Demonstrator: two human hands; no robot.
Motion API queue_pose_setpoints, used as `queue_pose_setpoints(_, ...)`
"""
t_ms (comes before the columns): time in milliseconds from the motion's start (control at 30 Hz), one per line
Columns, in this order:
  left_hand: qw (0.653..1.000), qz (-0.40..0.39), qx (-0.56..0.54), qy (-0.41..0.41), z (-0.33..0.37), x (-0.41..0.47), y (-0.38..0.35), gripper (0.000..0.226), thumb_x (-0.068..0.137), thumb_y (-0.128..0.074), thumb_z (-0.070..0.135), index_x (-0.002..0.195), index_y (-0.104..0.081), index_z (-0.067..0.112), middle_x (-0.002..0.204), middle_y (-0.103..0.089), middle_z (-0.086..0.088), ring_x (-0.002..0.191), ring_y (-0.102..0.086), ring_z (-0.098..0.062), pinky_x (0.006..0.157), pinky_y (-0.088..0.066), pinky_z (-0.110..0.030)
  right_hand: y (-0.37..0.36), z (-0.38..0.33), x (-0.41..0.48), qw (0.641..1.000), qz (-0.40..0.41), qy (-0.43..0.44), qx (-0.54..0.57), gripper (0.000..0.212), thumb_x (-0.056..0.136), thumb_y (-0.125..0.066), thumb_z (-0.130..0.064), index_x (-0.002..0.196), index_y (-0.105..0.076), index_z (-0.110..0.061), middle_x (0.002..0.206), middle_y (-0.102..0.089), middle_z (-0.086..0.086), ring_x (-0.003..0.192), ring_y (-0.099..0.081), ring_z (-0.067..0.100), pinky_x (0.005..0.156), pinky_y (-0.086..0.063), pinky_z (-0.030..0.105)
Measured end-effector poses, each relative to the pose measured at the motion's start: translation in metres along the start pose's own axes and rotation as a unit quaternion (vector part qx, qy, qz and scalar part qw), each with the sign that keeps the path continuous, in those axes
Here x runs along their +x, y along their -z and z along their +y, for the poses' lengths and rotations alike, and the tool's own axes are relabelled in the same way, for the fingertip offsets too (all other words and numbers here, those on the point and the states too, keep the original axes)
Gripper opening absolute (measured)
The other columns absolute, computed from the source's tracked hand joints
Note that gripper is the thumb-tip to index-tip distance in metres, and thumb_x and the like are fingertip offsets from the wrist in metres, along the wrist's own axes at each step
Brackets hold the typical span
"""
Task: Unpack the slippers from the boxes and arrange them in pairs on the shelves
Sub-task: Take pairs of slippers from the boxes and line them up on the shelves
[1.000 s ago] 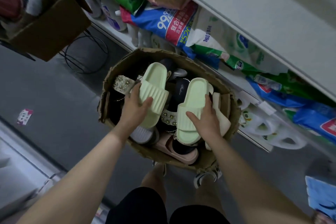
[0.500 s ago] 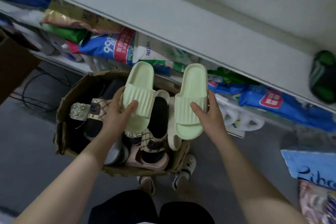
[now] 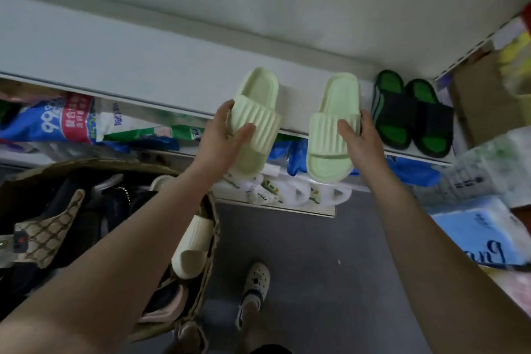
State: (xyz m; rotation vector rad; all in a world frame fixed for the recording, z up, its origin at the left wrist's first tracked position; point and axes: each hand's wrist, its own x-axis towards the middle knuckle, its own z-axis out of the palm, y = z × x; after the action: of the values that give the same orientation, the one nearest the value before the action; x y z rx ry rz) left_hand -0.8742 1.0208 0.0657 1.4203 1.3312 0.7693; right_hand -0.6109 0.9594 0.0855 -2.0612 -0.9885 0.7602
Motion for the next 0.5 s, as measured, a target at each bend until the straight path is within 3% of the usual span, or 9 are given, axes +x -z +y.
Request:
queue_pose_setpoints(167,0.996,-0.01,0.084,0.01,0.018,0.053,-0.059,0.062,0.091,-0.059,0.039,0.146,-0.033,0.023,0.126,-0.053,-0.011,0.103,-0.057,-0.025,0.084,-0.044,-0.03,0.01,0.01,0.056,1.0,-0.024,-0.003,-0.009,0.057,0.089,-0.047,-0.048,0.139,-0.041,-0.023,0.132,-0.057,0.001,0.117,-0.056,0.022,0.104,-0.045,0.044)
queue_pose_setpoints(233,0.993,-0.013,0.113,0.009,0.021,0.067,-0.076,0.063,0.092,-0.056,0.04,0.146,-0.031,0.023,0.125,-0.053,-0.013,0.103,-0.056,-0.027,0.082,-0.041,-0.028,0.01,0.016,0.07,0.999,-0.031,0.001,-0.033,0.062,0.092,-0.043,-0.048,0.148,-0.031,-0.024,0.145,-0.047,0.005,0.129,-0.048,0.024,0.112,-0.033,0.033)
queue_pose_setpoints(300,0.987,-0.002,0.159,0.001,0.025,0.075,-0.088,0.062,0.093,-0.054,0.039,0.147,-0.03,0.02,0.126,-0.05,-0.017,0.108,-0.053,-0.033,0.086,-0.04,-0.031,0.011,0.02,0.078,0.995,-0.022,0.031,-0.094,0.056,0.101,-0.038,-0.034,0.153,-0.023,-0.02,0.151,-0.038,0.011,0.136,-0.038,0.026,0.105,-0.025,0.022)
queue_pose_setpoints(367,0.975,0.023,0.217,-0.032,0.028,0.076,-0.092,0.063,0.093,-0.055,0.035,0.148,-0.03,0.015,0.133,-0.045,-0.023,0.117,-0.048,-0.039,0.097,-0.039,-0.039,0.012,0.021,0.077,0.984,-0.011,0.095,-0.153,0.052,0.102,-0.036,-0.028,0.153,-0.025,-0.018,0.145,-0.04,0.015,0.134,-0.039,0.029,0.108,-0.028,0.028)
queue_pose_setpoints(500,0.947,-0.012,0.272,-0.171,0.029,0.062,-0.095,0.073,0.084,-0.062,0.037,0.147,-0.034,0.014,0.145,-0.034,-0.025,0.126,-0.041,-0.044,0.106,-0.036,-0.049,0.016,0.026,0.067,0.95,-0.049,0.162,-0.261,0.074,0.092,-0.045,-0.06,0.153,-0.021,-0.025,0.153,-0.028,0.018,0.141,-0.028,0.034,0.115,-0.029,0.045)
